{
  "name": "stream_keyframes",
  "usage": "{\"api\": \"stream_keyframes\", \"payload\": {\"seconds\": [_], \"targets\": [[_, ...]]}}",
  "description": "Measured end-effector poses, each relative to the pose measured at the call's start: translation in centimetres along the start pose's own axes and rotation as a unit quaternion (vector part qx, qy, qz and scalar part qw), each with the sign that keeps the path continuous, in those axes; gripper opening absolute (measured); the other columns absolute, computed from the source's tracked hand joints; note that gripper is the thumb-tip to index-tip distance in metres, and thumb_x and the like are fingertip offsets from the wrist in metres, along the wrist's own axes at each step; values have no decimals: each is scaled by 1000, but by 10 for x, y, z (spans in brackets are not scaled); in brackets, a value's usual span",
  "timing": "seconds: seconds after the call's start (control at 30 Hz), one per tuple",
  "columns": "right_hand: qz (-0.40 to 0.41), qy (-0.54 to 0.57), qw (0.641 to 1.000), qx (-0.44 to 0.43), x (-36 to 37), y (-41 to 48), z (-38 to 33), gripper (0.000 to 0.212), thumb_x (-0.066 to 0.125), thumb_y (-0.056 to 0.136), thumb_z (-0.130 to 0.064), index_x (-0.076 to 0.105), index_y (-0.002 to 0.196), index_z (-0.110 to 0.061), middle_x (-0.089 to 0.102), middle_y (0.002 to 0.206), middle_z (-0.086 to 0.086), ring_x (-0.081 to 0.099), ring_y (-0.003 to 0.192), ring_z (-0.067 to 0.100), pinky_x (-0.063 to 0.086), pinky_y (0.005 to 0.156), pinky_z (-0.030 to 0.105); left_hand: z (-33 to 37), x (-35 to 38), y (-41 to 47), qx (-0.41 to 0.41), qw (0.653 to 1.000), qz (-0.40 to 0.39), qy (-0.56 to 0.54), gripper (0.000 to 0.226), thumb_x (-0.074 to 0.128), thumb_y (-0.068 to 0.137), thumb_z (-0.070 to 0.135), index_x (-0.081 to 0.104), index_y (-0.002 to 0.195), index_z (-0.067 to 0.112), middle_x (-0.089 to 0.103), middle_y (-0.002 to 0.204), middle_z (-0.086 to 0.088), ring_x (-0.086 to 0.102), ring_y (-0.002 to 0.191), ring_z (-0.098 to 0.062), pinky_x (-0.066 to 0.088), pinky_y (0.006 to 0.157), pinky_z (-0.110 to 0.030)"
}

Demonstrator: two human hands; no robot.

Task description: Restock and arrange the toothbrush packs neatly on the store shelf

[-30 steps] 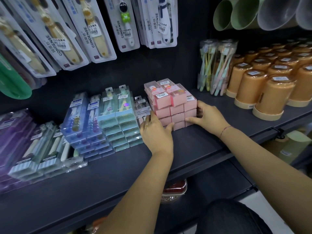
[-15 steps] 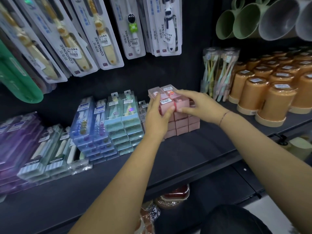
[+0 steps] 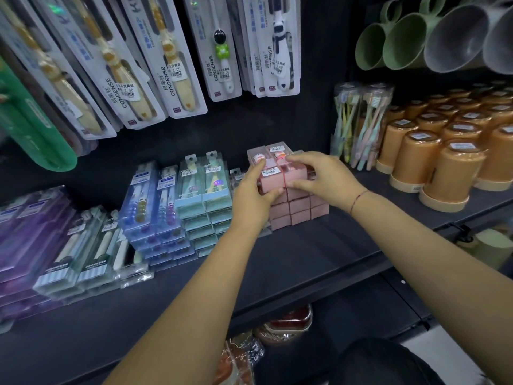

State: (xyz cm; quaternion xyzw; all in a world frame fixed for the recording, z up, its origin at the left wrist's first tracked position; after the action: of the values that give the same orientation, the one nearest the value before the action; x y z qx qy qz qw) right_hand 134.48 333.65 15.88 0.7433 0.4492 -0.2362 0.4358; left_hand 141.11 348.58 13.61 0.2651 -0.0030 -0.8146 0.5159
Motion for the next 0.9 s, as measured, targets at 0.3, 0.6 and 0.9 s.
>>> {"api": "stream_keyframes", "payload": {"seconds": [0.3, 0.6, 0.9], "targets": [[-17, 119, 989, 81, -18, -9, 36, 84, 74, 83, -33, 27, 152, -27, 27, 156, -4, 27, 137, 7, 24, 116, 28, -4, 6, -1, 11, 999, 26, 41, 89, 78, 82, 19, 26, 154, 24, 27, 159, -6, 31, 144, -21, 30, 117, -41], [-63, 123, 986, 98, 9, -17, 55, 57, 70, 87, -32, 51, 140, -27, 33, 155, 2, 27, 140, 6, 18, 113, 19, -2, 8, -2, 16, 998, 26, 50, 80, 75, 85, 18, 31, 152, 22, 35, 155, -2, 33, 142, -16, 27, 117, -33], [-8, 104, 991, 88, -22, -38, 31, 76, 68, 86, -37, 29, 151, -32, 19, 160, 0, 17, 146, 11, 15, 115, 25, 25, 16, -66, 6, 999, 29, 27, 106, 75, 85, 29, -4, 156, 25, 9, 163, 8, 9, 146, -3, 11, 118, -24]]}}
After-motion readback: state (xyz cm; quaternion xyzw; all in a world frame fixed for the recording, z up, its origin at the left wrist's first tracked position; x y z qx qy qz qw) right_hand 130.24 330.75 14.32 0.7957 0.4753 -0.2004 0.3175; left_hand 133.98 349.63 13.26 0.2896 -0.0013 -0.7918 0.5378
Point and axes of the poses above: each hand's wrist, its own y-axis towards the middle knuckle, its own x-axis out of the palm, z = x × y, the point moved 5 cm from there along y, towards the middle knuckle
